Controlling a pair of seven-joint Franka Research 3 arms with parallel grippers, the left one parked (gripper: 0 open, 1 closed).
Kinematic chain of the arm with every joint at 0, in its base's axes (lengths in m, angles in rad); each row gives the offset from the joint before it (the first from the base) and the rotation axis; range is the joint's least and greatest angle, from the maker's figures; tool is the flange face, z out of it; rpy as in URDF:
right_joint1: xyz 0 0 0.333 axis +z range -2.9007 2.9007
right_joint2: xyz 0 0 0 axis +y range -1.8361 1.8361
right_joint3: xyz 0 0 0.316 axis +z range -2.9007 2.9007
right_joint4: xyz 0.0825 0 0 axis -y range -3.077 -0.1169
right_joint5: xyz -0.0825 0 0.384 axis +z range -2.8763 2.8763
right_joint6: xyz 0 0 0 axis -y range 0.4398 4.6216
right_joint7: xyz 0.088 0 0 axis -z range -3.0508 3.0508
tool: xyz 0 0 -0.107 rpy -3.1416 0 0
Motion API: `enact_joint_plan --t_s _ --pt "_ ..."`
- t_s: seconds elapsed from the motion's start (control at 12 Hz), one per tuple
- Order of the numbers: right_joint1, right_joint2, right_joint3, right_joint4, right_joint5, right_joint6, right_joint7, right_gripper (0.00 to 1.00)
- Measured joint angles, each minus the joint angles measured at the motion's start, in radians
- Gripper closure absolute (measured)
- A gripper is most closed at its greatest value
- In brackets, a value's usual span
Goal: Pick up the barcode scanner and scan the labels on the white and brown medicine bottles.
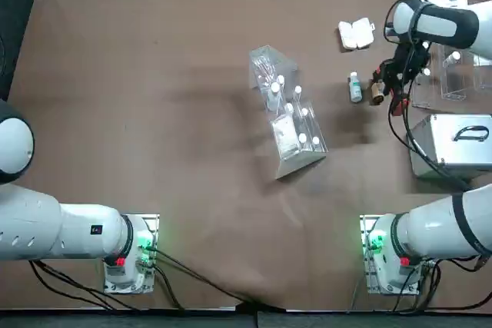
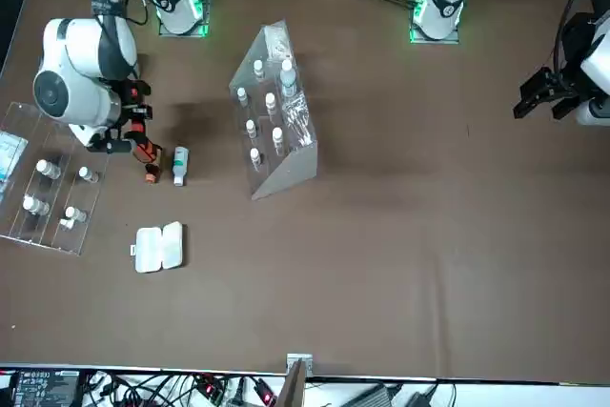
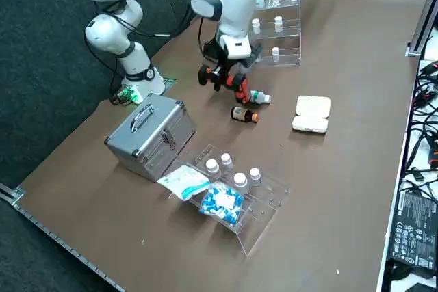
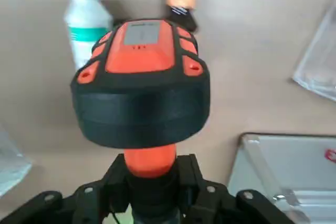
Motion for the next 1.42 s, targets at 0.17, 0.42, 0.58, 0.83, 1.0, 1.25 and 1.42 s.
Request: enact_joint_plan --t_s 0.17,0.42,0.58,0.83,1.0,1.25,1.42 --pt "0.042 -0.009 0.011 0.022 0.029 0.004 0.005 0.56" --pt "0.092 -0.01 0.028 0.034 0.08 0.069 0.016 0.56" --pt "0.127 -0.001 0.03 0.033 0.088 0.135 0.064 0.56" --pt "0.211 0.064 0.033 0.039 0.089 0.281 0.184 0.56" --pt "0.253 0.117 0.033 0.06 0.089 0.334 0.244 0.56" --pt "0.278 0.186 0.033 0.085 0.089 0.403 0.27 0.56" --pt "0.277 0.219 0.031 0.091 0.089 0.434 0.27 0.56"
